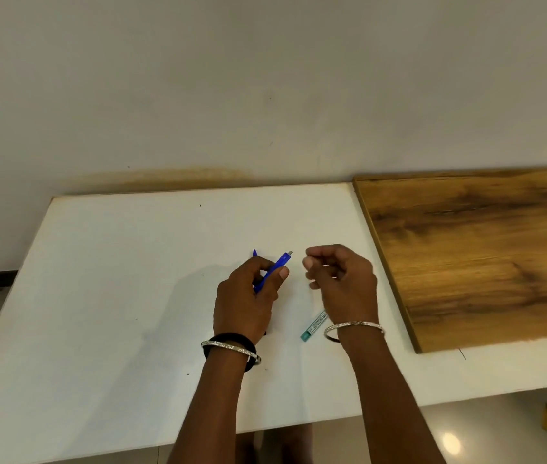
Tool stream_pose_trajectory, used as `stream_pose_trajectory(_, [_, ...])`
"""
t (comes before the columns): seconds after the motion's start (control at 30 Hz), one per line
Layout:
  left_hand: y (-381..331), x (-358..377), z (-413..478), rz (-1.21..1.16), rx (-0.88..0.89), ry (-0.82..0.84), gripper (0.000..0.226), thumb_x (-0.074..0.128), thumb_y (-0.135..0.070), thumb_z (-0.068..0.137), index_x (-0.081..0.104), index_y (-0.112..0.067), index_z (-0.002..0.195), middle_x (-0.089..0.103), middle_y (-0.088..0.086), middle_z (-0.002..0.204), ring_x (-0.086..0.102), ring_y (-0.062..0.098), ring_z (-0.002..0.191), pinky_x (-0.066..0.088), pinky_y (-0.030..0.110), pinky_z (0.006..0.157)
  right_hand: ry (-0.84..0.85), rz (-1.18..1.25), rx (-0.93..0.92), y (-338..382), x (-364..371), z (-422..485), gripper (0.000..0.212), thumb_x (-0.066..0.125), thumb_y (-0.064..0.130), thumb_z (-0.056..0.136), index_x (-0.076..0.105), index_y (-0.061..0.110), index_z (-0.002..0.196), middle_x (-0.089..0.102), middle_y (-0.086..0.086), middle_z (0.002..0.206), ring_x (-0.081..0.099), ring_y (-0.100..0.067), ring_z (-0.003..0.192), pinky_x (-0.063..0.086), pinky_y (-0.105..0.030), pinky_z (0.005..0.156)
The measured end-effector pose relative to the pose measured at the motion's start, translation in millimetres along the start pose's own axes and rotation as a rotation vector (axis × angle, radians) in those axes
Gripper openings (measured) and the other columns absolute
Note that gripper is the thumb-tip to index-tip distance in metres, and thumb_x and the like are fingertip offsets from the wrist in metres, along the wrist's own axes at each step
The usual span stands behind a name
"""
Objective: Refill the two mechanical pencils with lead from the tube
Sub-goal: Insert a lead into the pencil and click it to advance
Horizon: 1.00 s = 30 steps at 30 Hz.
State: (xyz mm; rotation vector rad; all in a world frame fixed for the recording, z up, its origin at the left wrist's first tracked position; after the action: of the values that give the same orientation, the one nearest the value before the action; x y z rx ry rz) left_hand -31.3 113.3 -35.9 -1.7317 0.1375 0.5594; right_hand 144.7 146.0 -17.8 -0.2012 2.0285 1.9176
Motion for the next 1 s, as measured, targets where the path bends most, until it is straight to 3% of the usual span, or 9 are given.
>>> stream_pose_trajectory(0.07, [0.1,2.0,0.0,0.003,-0.009,0.005,0.019,0.062,-0.053,0.083,0.057,-0.035,0.086,0.068,-0.006,0.069,0.063,-0.004,0.058,0.041,0.008,0.046,-0.036,0.186,0.079,-4.5,-8.7,1.9,0.015,0.074,0.012,0.082,0.071,0.011,0.097,0.073,-0.006,0.085,0.071,-0.016,0.07,0.054,-0.016,0.056])
stream_pose_trajectory(0.17, [-2.8,6.5,-0.5,0.045,0.011,0.029,0.019,0.062,-0.054,0.082,0.054,-0.037,0.081,0.067,-0.009,0.064,0.063,0.0,0.059,0.043,0.016,0.052,-0.001,0.328,0.123,-6.5,-7.3,2.5,0.016,0.074,0.01,0.082,0.07,0.009,0.097,0.075,-0.007,0.086,0.071,-0.013,0.068,0.053,-0.015,0.057])
stream_pose_trajectory(0.47, [-8.7,14.5,-1.5,0.067,0.024,0.06,0.025,0.065,-0.054,0.079,0.061,-0.03,0.086,0.068,-0.002,0.074,0.064,0.017,0.068,0.057,0.038,0.053,0.04,0.244,0.033,-1.2,-10.2,4.7,0.01,0.069,0.009,0.086,0.072,0.016,0.093,0.075,0.002,0.084,0.071,-0.011,0.07,0.054,-0.014,0.059])
stream_pose_trajectory(0.67, [-9.5,15.7,-2.6,0.071,0.023,0.047,0.025,0.066,-0.053,0.079,0.063,-0.028,0.084,0.067,-0.003,0.073,0.063,0.016,0.068,0.054,0.032,0.06,0.047,0.203,0.037,-2.8,-12.5,4.9,0.011,0.069,0.009,0.086,0.073,0.016,0.093,0.075,-0.001,0.086,0.071,-0.014,0.072,0.053,-0.014,0.059])
stream_pose_trajectory(0.8, [-11.5,14.5,-3.2,0.061,0.028,0.04,0.024,0.068,-0.05,0.078,0.064,-0.026,0.082,0.066,-0.006,0.07,0.06,0.012,0.062,0.044,0.019,0.056,0.075,0.229,0.027,-1.8,-10.6,4.2,0.012,0.07,0.007,0.085,0.073,0.015,0.092,0.075,-0.005,0.087,0.071,-0.018,0.073,0.056,-0.02,0.064])
stream_pose_trajectory(1.0, [-15.5,14.6,-4.2,0.06,0.044,0.035,0.025,0.068,-0.049,0.079,0.065,-0.024,0.082,0.062,-0.01,0.069,0.054,0.008,0.059,0.038,0.016,0.055,0.099,0.285,0.045,-2.9,-13.5,4.9,0.014,0.072,0.006,0.083,0.074,0.019,0.089,0.076,-0.006,0.085,0.072,-0.021,0.073,0.06,-0.027,0.067])
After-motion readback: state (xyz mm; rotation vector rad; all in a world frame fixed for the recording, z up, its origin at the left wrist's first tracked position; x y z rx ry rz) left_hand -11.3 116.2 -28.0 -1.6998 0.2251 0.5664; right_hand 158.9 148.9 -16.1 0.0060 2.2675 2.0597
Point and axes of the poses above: each hand's wrist, its own z-axis towards the middle knuckle, its own x-axis out of the palm, y = z × x, the point moved 8 cm from there along z, towards the middle knuckle
